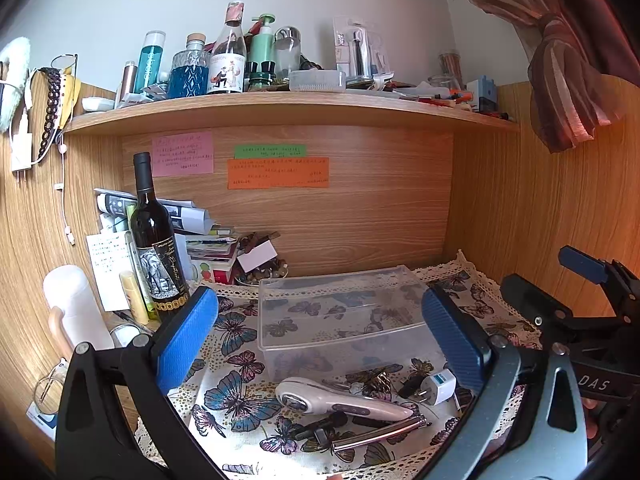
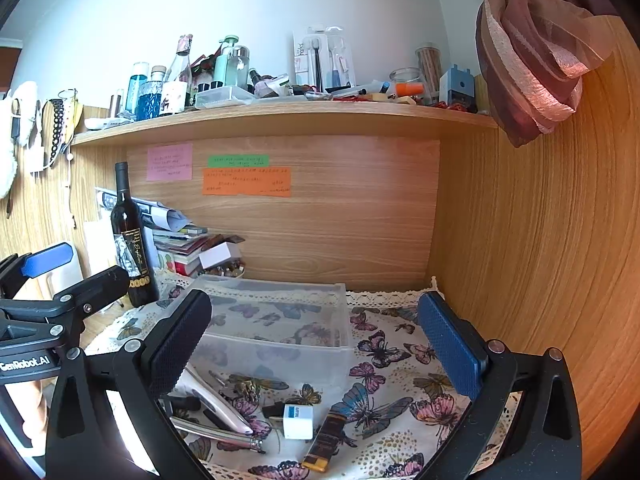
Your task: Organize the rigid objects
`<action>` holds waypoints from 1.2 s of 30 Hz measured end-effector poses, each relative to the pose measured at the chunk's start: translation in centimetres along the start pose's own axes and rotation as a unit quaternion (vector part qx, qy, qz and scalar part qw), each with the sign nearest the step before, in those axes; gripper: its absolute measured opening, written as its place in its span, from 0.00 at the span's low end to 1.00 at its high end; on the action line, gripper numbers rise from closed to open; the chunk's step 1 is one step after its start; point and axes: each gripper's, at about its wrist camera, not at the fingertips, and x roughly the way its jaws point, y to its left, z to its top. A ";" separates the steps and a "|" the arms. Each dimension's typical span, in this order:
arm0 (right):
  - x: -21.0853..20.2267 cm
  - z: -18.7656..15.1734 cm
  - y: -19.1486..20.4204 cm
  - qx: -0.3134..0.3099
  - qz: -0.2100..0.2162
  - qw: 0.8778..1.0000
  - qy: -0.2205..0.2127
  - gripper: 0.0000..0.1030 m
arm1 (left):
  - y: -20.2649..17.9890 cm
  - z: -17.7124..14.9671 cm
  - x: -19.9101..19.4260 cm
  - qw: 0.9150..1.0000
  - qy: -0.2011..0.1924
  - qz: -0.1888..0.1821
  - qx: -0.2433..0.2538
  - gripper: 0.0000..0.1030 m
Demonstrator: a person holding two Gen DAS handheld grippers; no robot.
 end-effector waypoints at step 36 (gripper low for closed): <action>-0.2 0.0 0.1 0.005 0.004 1.000 -0.002 1.00 | -0.1 0.2 -0.1 1.000 0.001 -0.001 0.000 1.00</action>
